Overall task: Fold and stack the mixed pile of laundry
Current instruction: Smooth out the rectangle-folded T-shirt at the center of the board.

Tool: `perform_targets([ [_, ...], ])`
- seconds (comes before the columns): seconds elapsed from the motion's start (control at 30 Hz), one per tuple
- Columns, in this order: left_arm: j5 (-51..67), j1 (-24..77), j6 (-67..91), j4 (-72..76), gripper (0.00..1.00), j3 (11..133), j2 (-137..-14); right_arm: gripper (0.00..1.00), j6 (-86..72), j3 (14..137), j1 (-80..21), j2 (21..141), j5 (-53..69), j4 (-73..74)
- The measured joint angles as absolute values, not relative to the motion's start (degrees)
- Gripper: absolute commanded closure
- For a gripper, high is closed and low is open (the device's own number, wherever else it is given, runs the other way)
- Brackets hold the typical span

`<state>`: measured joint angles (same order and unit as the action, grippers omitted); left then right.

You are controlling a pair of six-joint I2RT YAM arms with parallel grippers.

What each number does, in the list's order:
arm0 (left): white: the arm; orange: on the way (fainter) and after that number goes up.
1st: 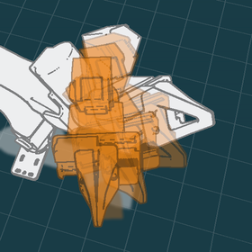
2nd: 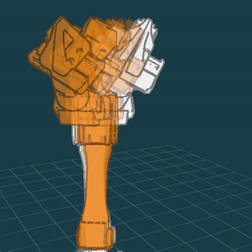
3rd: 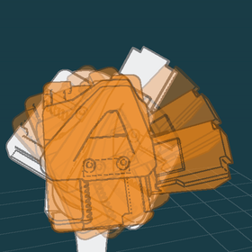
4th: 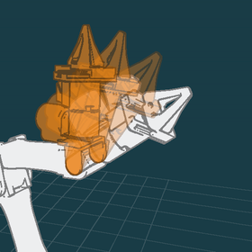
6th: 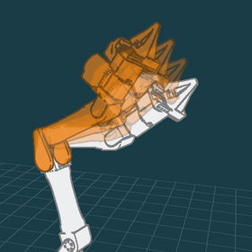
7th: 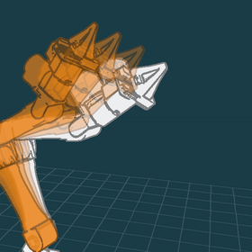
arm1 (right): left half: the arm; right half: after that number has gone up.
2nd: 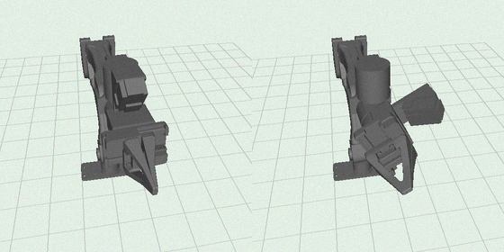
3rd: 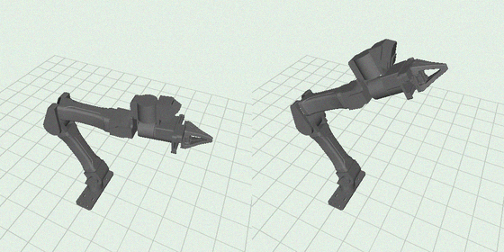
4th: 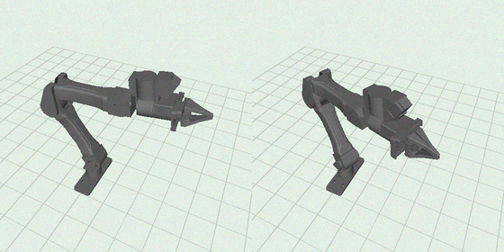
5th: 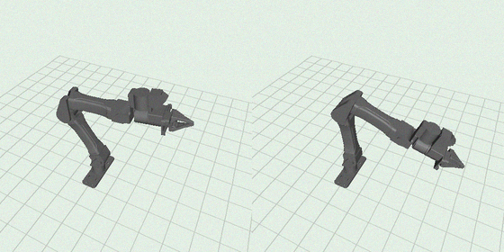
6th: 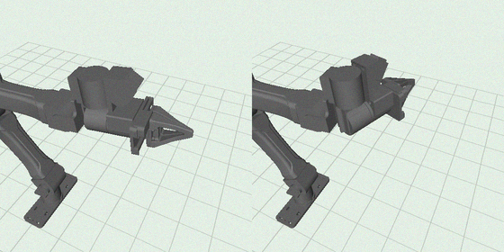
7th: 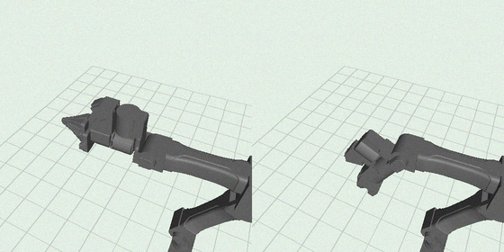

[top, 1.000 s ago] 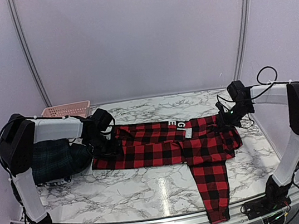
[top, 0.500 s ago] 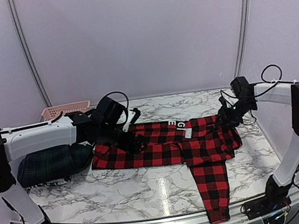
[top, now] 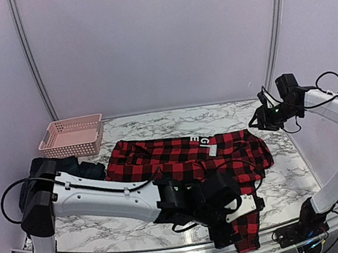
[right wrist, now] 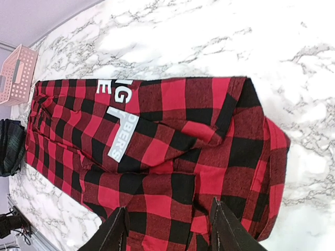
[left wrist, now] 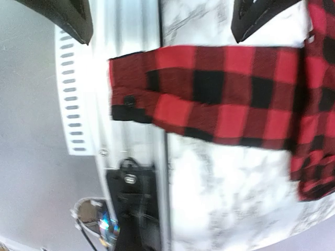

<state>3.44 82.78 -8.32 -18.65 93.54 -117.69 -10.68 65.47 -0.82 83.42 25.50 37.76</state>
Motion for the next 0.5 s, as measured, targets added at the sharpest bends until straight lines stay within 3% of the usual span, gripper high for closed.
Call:
perform_targets([
  [0.27, 5.04, 85.3, -10.04, -18.68, 0.24, 101.73, -127.5, 0.51, -11.6, 61.49, -0.82, 80.84, 27.53, 37.36],
  [0.5, 5.56, 83.02, -5.5, -18.5, 0.51, 106.69, -134.06, 0.51, -12.01, 60.16, -0.82, 78.85, 28.03, 37.39],
])
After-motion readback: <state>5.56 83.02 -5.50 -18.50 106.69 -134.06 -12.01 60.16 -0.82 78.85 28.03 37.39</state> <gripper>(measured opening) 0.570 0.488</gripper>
